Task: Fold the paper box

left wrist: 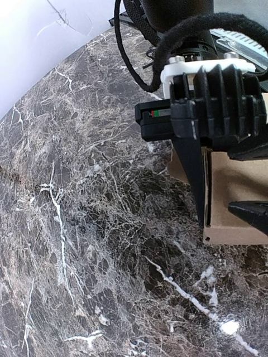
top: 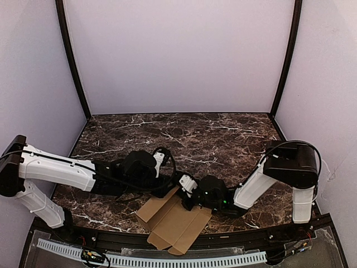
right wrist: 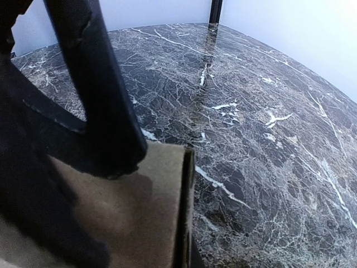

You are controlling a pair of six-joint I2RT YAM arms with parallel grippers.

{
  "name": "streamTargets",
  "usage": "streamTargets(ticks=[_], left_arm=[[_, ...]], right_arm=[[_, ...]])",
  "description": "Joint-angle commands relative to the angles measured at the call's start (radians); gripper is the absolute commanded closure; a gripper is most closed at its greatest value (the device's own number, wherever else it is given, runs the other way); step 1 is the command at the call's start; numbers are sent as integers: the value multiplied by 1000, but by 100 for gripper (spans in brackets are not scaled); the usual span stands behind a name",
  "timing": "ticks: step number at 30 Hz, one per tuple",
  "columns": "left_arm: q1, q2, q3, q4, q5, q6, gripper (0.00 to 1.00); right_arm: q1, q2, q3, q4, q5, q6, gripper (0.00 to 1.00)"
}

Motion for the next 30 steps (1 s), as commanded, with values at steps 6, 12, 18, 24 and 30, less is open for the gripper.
streamTargets(ticks=[6,12,18,24,30], left_arm=[[7,27,-12,-61,-29,-7,78],[7,33,-17,-61,-27,-11,80],[7,34,-9,-61,-27,-9,80],[7,31,-16,-61,-19,-16,80],[7,28,-20,-41,-2,-25,80]], right_arm=[[47,-6,35,28,25,41,98],[51,-15,21,65,55,41,79],[53,-19,23,76,61,35,81],[52,0,27,75,106,41,92],[53,34,43,120,108,60,91]])
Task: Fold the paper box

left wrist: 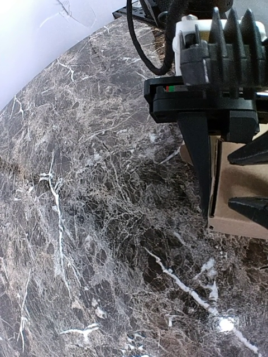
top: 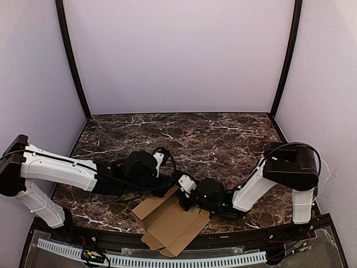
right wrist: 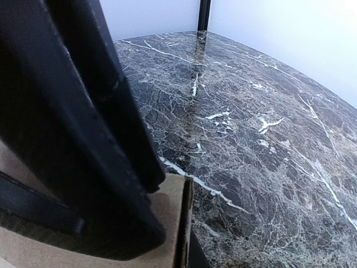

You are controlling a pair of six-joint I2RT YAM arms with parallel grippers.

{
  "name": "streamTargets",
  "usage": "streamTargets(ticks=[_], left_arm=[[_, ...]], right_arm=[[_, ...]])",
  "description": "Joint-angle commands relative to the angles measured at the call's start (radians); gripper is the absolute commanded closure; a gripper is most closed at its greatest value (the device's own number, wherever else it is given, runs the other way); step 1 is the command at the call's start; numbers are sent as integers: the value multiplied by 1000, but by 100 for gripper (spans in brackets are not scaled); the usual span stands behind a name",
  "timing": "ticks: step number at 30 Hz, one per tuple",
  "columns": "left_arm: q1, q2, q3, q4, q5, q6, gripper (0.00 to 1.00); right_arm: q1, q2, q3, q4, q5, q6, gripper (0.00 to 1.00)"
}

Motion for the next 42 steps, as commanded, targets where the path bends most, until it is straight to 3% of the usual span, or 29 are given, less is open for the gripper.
streamTargets(ticks=[1,5,10,25,33,42], left_arm=[[5,11,-19,-29,17,-12,80],[4,9,-19,-27,21,-14,80],[4,7,-21,-26,25,-19,80],[4,13,-25,-26,18,-28,80],[5,39,-32,-9,9,-35,80],[4,68,-40,6,-2,-45,82]], right_arm=[[13,37,37,99,9,22,90],[12,55,52,128,19,33,90],[12,66,63,123,20,32,100],[18,72,47,131,14,40,100],[22,53,22,114,-7,33,77],[32,26,-28,108,2,47,69]])
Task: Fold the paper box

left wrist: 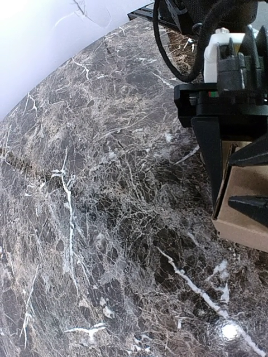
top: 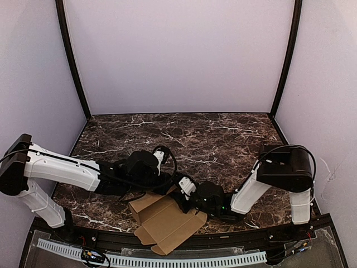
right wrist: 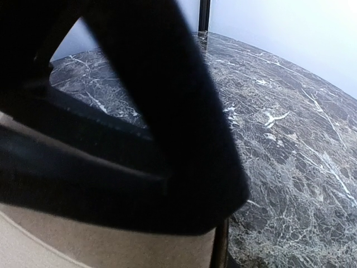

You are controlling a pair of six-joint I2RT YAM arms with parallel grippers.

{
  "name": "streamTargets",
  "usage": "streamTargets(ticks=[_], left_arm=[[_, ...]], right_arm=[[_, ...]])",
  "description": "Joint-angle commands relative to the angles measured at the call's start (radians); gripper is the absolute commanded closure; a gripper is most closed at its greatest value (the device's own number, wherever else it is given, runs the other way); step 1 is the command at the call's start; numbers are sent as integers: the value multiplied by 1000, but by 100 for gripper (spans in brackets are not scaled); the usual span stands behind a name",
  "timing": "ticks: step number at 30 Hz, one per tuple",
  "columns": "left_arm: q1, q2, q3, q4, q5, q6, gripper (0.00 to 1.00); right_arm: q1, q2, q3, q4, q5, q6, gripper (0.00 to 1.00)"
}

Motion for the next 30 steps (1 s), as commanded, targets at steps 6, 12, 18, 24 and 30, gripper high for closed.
streamTargets(ticks=[6,12,18,24,30], left_arm=[[0,28,-53,-55,5,-20,83],[0,-10,-53,-76,6,-17,83],[-1,-85,-41,-134,-18,3,80],[0,-168,-39,-196,-54,30,75],[0,-217,-28,-265,-86,63,69]], right_arm=[[22,-47,-51,35,12,10,65],[23,-120,-65,-6,21,1,59],[23,-225,-89,-135,-2,16,50],[24,-340,-141,-291,-49,58,42],[27,-482,-176,-486,-148,65,35]])
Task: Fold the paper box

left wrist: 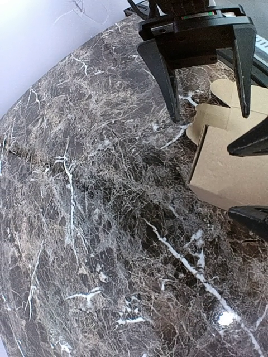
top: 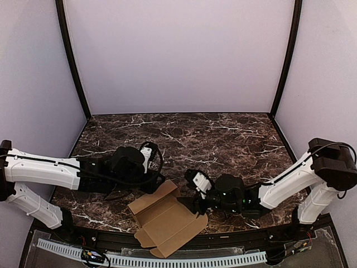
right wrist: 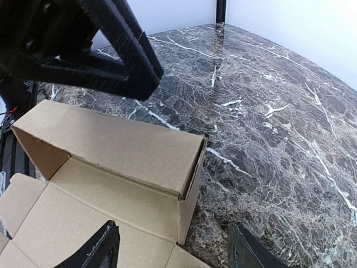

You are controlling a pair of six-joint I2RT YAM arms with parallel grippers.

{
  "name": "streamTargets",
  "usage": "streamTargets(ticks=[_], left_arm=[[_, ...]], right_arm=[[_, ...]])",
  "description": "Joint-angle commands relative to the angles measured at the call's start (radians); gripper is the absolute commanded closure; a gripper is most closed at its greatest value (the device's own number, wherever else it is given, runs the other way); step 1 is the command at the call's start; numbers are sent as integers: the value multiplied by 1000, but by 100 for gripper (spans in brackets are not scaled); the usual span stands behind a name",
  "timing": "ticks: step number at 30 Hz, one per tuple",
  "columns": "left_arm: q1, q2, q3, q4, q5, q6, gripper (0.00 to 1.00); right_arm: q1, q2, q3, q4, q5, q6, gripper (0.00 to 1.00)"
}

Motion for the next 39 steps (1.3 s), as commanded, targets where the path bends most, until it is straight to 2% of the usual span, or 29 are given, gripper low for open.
streamTargets(ticks=[1,8,14,17,23,29,33,39], left_arm=[[0,-46,-5,-94,-31,36,69],[0,-81,-26,-151,2,38,68],[0,-105,-17,-217,106,83,53],[0,-116,-15,-249,154,99,46],[2,-126,-8,-338,170,109,39],[5,-123,-14,-362,141,107,35],[7,-122,-21,-346,157,110,35],[9,-117,-35,-324,169,99,36]], right_arm=[[14,-100,-19,-200,-95,19,34],[17,-284,12,-600,-132,130,34],[18,-391,17,-858,-214,377,33],[18,-433,3,-929,-263,522,33],[28,-431,-37,-933,-385,740,33],[39,-356,-35,-886,-406,824,32],[39,-297,-50,-815,-409,873,30],[38,-215,-92,-597,-458,949,31]])
